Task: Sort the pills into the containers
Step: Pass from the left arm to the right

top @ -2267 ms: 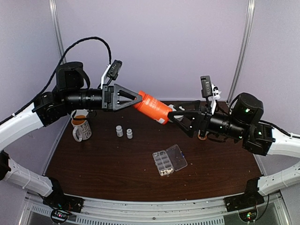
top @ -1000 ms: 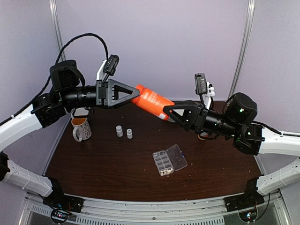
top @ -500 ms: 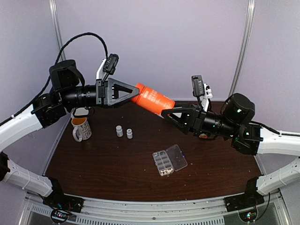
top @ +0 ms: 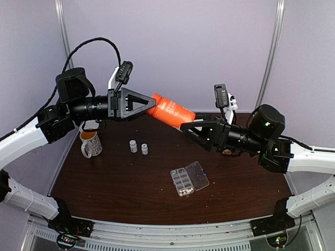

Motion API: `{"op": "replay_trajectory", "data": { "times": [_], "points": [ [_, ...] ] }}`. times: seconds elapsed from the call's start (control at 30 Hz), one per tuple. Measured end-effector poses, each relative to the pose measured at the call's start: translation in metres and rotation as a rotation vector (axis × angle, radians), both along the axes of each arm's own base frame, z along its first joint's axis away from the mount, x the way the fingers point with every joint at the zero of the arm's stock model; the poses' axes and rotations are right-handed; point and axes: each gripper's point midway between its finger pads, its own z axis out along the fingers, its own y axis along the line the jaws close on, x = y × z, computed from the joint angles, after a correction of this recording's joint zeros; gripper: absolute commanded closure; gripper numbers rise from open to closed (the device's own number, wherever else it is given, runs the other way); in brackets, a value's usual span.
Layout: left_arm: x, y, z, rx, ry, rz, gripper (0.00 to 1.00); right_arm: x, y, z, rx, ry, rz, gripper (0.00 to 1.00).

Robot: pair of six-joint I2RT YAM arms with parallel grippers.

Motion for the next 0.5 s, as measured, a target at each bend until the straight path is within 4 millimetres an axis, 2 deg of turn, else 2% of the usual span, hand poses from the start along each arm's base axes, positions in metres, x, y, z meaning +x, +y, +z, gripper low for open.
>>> {"op": "replay_trajectory", "data": {
  "times": [0.2,0.37,0.5],
  "points": [
    [-0.0002,-0.0002,0.0012,-0.008,-0.003,-0.002,0.83,0.0011,-0.0013,0.0038,0.021,0.023,0.003,0.41],
    [-0.0002,-0.0003,0.0014,-0.01,-0.003,-0.002,0.83,0.0022,-0.0001,0.0031,0.026,0.041,0.007,0.62],
    [0.0003,-0.0002,0.0007,-0.009,-0.001,-0.001,0.83,0.0022,0.0001,0.0027,0.021,0.027,0.003,0.65]
  ]
}}
